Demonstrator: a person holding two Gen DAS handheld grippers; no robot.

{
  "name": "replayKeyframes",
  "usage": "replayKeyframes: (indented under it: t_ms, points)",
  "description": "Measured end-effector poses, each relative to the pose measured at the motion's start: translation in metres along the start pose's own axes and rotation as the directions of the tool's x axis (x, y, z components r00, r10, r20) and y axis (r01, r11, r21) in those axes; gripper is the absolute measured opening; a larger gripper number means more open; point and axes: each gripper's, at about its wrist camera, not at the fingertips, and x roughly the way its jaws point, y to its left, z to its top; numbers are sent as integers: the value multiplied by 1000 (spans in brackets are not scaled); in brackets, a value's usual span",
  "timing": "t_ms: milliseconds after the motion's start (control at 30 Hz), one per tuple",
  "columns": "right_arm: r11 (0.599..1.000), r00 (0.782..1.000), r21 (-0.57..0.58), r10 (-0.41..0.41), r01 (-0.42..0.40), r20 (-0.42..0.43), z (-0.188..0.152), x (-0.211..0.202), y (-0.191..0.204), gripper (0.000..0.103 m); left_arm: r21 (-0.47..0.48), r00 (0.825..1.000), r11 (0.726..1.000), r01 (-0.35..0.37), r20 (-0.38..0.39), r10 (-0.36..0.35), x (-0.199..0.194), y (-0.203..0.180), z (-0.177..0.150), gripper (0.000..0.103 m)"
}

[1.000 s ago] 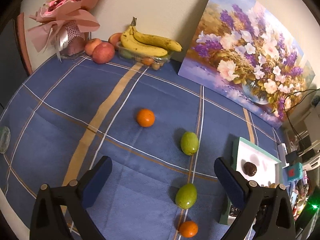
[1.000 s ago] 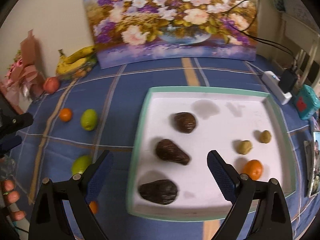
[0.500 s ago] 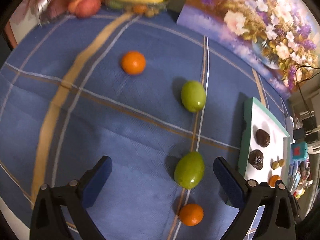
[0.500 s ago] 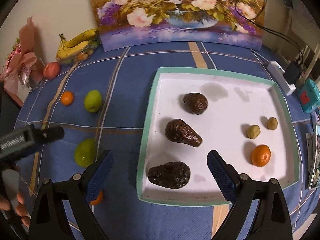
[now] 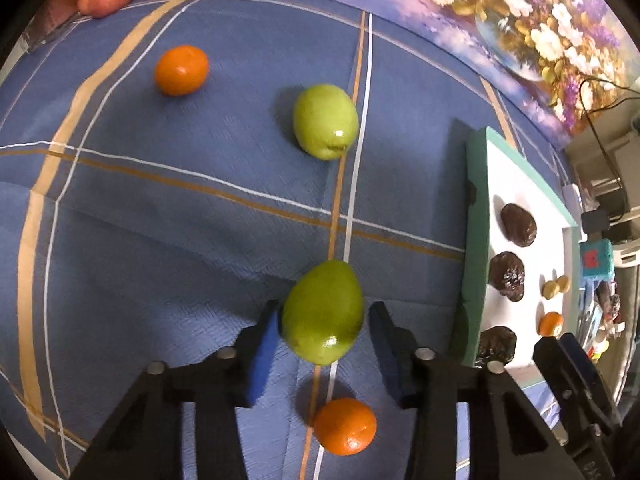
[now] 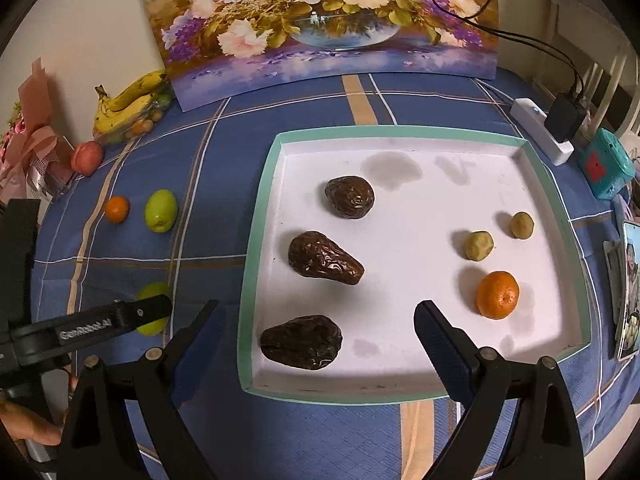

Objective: Organize fruits
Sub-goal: 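Grasp the green pear with the left tool while the right tool grasps the mandarin orange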

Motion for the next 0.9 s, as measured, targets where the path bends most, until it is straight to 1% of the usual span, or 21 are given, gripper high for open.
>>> replayKeyframes:
  t_ms: [33, 133, 300, 433, 567, 633, 733, 767, 833, 900]
  points:
    - [1000, 1000, 1, 0, 0, -1, 0, 0, 0, 95, 5, 1000, 1000, -6, 0, 6, 1, 0, 0, 43]
    - [1000, 1000, 2, 0, 0, -5, 0, 2, 0, 95, -1, 1000, 1000, 8, 6, -8, -2, 5, 1, 43]
    - [1000, 1000, -1, 10, -10, -22, -1, 4, 2, 95, -44, 1000, 999, 24, 7, -24, -9, 18, -2, 43]
    - [999, 999, 2, 41, -41, -29, -2, 4, 7, 95, -101, 998, 993, 64, 33, -60, -25, 40, -5, 43]
    - [996, 996, -21, 81, -82, -43, -3, 3, 18, 95, -119, 995, 993, 5, 104, 7, -52, 56, -7, 42]
    - [995, 994, -28, 98, -100, -56, -4, 3, 24, 95, -126, 991, 992, -10, 128, 26, -61, 63, -8, 43]
    - [989, 989, -39, 138, -141, -60, -5, 0, 34, 95, -139, 982, 988, -68, 164, 90, -79, 77, -10, 42]
    - [987, 987, -49, 150, -153, -60, -5, -1, 38, 95, -146, 976, 985, -97, 182, 123, -87, 83, -11, 42]
    - [983, 983, -62, 169, -173, -68, -6, -3, 46, 95, -157, 968, 980, -119, 200, 149, -94, 90, -12, 43]
    - [979, 979, -68, 189, -194, -81, -8, -3, 53, 94, -171, 963, 977, -125, 214, 161, -99, 95, -13, 43]
